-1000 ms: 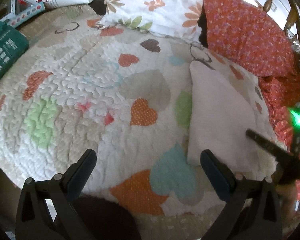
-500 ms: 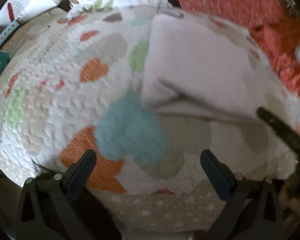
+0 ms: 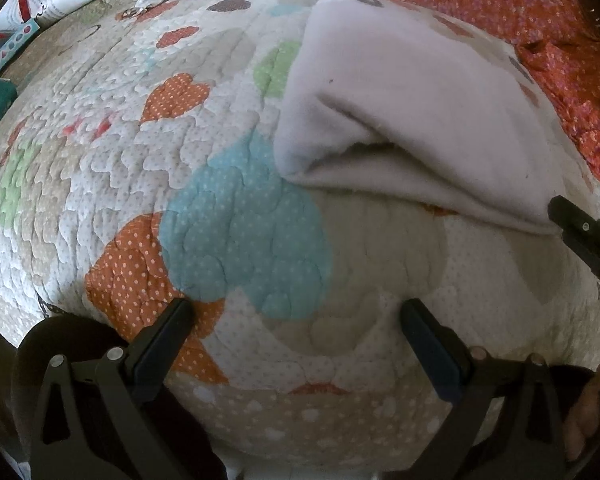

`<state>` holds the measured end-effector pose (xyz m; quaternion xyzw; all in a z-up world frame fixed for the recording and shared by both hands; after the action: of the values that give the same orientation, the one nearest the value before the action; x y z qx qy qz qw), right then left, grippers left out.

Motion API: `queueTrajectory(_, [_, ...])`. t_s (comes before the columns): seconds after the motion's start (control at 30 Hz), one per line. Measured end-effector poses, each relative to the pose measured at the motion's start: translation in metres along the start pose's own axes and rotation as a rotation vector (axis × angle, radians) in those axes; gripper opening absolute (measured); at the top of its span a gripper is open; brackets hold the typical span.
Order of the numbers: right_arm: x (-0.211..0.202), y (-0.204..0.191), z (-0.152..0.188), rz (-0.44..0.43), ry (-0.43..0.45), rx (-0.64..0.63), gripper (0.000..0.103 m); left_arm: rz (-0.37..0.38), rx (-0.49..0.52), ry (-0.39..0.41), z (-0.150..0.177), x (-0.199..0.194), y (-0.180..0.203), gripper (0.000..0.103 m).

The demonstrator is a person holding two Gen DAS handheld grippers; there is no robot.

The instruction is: Fold small clothes

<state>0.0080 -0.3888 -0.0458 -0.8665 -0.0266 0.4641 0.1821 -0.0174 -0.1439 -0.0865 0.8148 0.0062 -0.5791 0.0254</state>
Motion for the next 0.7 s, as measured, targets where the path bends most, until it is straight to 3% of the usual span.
queueTrajectory(0.17, [-0.006,-0.003,0.001,0.047,0.040,-0.007,0.061,0.012,-0.004,-0.004,-0.003,-0.009,-0.006,0.103])
queueTrajectory(0.3, [-0.014,-0.013,0.004,0.134,0.100,-0.058,0.061,-0.058,0.020,0.107,0.001,-0.037,-0.011,0.103])
queueTrajectory(0.5, [-0.020,-0.026,0.008,0.211,0.137,-0.120,0.061,-0.211,0.025,0.356,0.002,-0.094,-0.018,0.103])
queueTrajectory(0.7, [-0.028,-0.028,0.017,0.221,0.152,-0.094,0.061,-0.133,0.016,0.548,-0.004,-0.152,-0.023,0.103])
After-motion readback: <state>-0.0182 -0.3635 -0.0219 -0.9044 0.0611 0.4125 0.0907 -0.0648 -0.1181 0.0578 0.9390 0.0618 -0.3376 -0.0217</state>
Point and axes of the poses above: each gripper's, at about its wrist camera, not at the fingertips, and x roughly the way its jaws point, y to its right, z to its underside, the point moved 4 cm from there along x, roughly the way its jaws point, and after that the axes turned 4 degrees about -y, right-handed, at the moved point
